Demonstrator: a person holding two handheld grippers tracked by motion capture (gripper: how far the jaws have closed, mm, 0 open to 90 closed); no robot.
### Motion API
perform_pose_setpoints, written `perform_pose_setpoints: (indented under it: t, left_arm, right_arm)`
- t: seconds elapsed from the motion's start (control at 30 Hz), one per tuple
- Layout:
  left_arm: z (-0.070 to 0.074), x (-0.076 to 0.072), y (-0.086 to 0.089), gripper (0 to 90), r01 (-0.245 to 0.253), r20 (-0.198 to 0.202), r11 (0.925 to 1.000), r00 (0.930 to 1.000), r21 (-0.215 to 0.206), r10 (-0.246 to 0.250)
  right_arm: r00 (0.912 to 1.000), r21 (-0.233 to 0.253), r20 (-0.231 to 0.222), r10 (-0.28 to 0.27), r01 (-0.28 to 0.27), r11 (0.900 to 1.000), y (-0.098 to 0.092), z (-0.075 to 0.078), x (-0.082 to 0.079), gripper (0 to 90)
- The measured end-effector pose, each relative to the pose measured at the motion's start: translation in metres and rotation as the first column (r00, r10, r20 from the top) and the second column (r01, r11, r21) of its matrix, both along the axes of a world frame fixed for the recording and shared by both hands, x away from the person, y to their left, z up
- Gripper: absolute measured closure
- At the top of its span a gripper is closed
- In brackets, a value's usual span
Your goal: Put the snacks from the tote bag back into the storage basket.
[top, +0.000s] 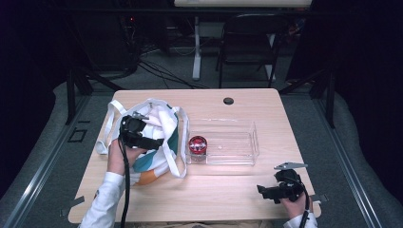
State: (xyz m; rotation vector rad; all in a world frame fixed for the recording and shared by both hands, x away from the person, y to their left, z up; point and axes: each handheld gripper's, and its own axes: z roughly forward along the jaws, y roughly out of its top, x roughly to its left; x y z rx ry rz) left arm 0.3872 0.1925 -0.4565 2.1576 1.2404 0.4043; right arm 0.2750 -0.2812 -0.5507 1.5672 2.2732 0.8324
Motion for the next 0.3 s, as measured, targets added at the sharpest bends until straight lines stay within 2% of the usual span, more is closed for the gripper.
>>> perform_pose_setpoints:
  t: [0.03, 0.07, 0.3]
  left_arm:
    - [-0.003, -0.001, 0.002, 0.1, -0.015, 0.008, 0.9999, 0.9999, 0.007, 0.015]
    - [-0.004, -0.001, 0.005, 0.1, -0.002, -0.01, 1.0, 1.0, 0.008, 0.002]
    - [-0.01, -0.005, 0.018, 0.1, -0.022, -0.004, 0.9998, 0.9998, -0.003, 0.022]
  right_arm:
    - [1.0, -0.001, 0.0, 0.0, 0.0, 1.0, 0.0, 0.0, 0.0, 1.7]
    - [1.0, 0.0, 0.0, -0.002, 0.002, 1.0, 0.0, 0.0, 0.0, 1.7]
    - [1.0, 0.001, 0.004, 0.007, -0.007, 1.0, 0.002, 0.001, -0.001, 1.7]
